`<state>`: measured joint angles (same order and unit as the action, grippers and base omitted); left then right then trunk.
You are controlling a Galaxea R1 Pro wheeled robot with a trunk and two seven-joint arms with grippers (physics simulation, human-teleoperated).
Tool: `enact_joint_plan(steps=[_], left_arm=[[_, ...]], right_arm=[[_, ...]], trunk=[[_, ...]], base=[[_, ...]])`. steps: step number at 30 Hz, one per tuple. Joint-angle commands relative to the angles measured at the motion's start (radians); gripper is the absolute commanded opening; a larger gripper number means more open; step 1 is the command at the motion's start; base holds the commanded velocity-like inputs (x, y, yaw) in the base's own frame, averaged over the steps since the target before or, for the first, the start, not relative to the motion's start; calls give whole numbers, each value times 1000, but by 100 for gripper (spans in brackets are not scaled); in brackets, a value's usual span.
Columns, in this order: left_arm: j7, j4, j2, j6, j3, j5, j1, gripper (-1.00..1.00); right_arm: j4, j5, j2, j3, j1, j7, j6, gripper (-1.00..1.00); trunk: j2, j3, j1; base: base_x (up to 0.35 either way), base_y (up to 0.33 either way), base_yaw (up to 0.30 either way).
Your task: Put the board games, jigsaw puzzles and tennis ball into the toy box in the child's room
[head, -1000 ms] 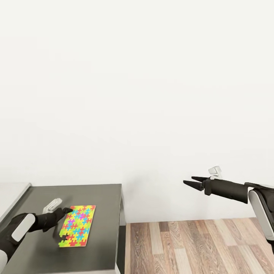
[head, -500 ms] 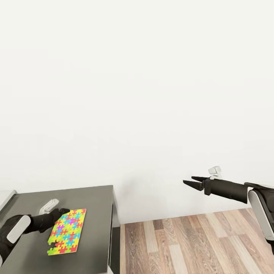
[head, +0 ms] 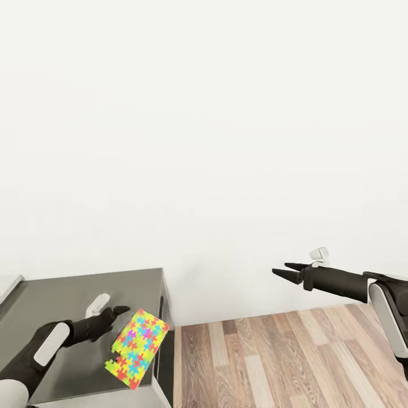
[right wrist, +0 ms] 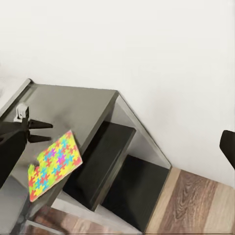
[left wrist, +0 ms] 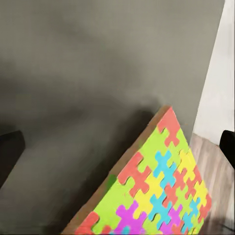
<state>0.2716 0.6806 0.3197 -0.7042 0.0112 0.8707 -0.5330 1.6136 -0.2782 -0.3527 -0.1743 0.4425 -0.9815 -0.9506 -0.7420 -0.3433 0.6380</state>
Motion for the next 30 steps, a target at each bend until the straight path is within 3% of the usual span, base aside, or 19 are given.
enact_joint_plan(steps=[1, 5, 12, 15, 17, 20, 22, 25, 26, 27, 29, 30], left_arm=[[4, -81, 0, -3, -1, -4, 0, 100], [12, -81, 2, -3, -2, 18, 2, 100], [19, -74, 5, -3, -1, 24, 5, 100], [60, -61, 6, -3, -1, 25, 9, 100], [103, -53, 8, -3, 0, 24, 16, 100], [173, -21, 12, -1, 2, 25, 30, 100], [215, 55, 16, -3, 19, 25, 64, 100], [246, 304, 20, -11, 107, 22, 177, 100], [249, 420, 19, -15, 146, 21, 226, 100], [249, 477, 17, -19, 162, 20, 248, 100], [245, 657, 11, -68, 201, 23, 307, 100], [243, 689, 8, -89, 207, 24, 315, 100]], right_arm=[[-1, 1, 0, 0, 1, -3, -4, 100], [-1, 1, 0, 1, 1, -3, -4, 100], [-36, 0, 7, 4, 2, 13, -8, 100], [-129, -2, 48, 4, 8, 58, -15, 100], [-225, -3, 104, 0, 22, 106, -18, 100], [-284, -5, 133, -3, 33, 143, -23, 100], [-326, -7, 143, -3, 37, 152, -32, 100], [-521, -12, 158, 6, 64, 132, -42, 100], [-650, -11, 173, 16, 110, 108, -41, 100], [-724, -9, 182, 24, 138, 95, -39, 100], [-1003, -2, 208, 92, 243, 53, -8, 100], [-1051, 0, 214, 118, 261, 43, 9, 100]], trunk=[[-1, -1, 0], [-1, -1, 0], [-1, -1, 0], [-1, -1, 0], [-1, -1, 0], [-1, -1, 0], [-1, -1, 0], [-1, -1, 0], [-1, -1, 0], [-1, -1, 0], [-1, -1, 0], [-1, -1, 0]], base=[[-150, -86, 0], [-65, -37, 0], [-10, -6, 0], [-2, -1, 0], [0, 0, 0], [0, 0, 0], [0, 0, 0], [0, 0, 0], [0, 0, 0], [0, 0, 0], [0, 0, 0], [0, 0, 0]])
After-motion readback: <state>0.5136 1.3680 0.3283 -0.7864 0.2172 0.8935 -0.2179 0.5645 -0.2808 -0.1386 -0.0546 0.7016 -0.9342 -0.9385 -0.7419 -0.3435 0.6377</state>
